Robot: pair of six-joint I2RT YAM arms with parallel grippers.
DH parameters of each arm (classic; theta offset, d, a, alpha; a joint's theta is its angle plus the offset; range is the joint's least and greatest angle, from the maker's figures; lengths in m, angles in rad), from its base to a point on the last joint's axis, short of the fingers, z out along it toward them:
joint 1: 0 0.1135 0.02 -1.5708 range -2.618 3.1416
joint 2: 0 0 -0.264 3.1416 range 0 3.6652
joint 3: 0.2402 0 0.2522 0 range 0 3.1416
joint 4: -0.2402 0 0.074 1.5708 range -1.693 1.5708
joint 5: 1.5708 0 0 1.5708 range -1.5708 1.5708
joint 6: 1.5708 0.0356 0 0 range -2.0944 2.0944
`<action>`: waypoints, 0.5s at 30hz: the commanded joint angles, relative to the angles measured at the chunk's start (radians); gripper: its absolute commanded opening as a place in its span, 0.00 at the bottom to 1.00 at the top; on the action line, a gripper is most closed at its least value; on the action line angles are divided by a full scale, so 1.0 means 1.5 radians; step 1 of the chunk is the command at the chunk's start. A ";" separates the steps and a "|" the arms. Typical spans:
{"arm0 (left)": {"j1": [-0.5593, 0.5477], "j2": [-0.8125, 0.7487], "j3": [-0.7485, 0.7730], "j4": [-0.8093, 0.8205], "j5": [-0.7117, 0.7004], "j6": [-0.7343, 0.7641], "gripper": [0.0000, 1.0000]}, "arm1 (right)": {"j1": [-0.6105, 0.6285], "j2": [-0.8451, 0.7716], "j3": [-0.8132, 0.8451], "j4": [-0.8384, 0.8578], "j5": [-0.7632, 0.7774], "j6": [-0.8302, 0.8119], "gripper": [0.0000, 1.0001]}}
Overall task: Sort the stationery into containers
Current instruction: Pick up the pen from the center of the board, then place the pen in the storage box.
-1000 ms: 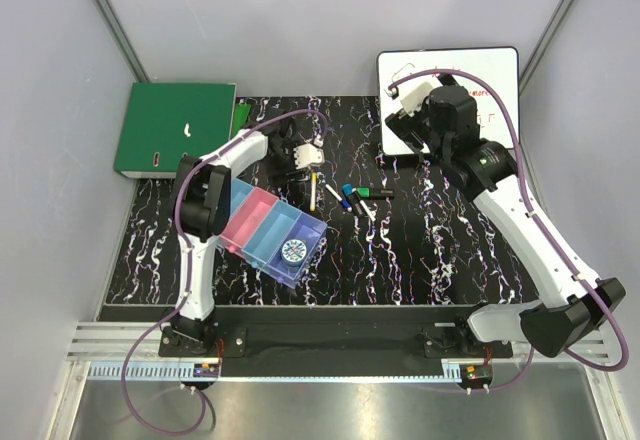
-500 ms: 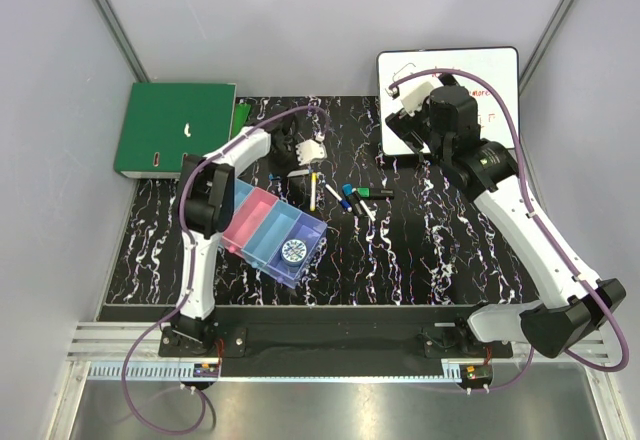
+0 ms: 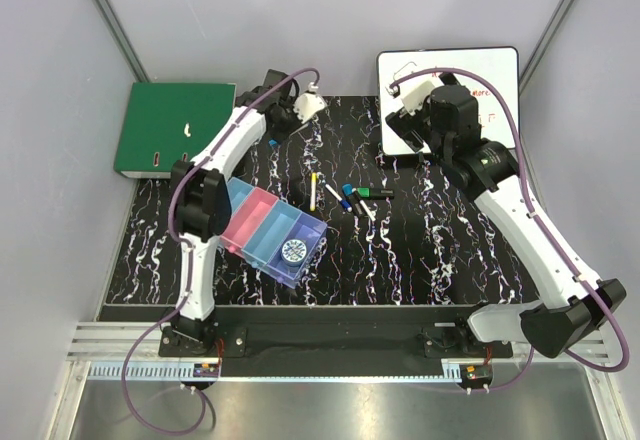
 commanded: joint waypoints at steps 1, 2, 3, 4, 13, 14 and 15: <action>0.006 -0.084 0.013 -0.076 -0.134 -0.118 0.00 | 0.007 -0.006 0.035 0.013 0.005 0.007 1.00; 0.011 -0.104 -0.004 -0.091 -0.145 -0.137 0.00 | 0.012 -0.005 0.035 0.012 0.005 0.006 1.00; 0.017 -0.117 -0.016 -0.106 -0.141 -0.165 0.00 | 0.014 -0.005 0.037 0.011 0.004 0.005 1.00; 0.027 -0.130 -0.032 -0.133 -0.144 -0.180 0.00 | 0.016 -0.004 0.037 0.012 0.004 0.003 1.00; 0.074 -0.283 -0.279 -0.186 -0.185 -0.254 0.00 | 0.026 -0.018 0.042 0.013 0.002 0.000 1.00; 0.077 -0.303 -0.314 -0.184 -0.180 -0.252 0.00 | 0.026 -0.020 0.041 0.013 0.001 0.000 0.99; 0.082 -0.309 -0.330 -0.180 -0.181 -0.253 0.00 | 0.027 -0.021 0.043 0.012 0.000 0.001 0.99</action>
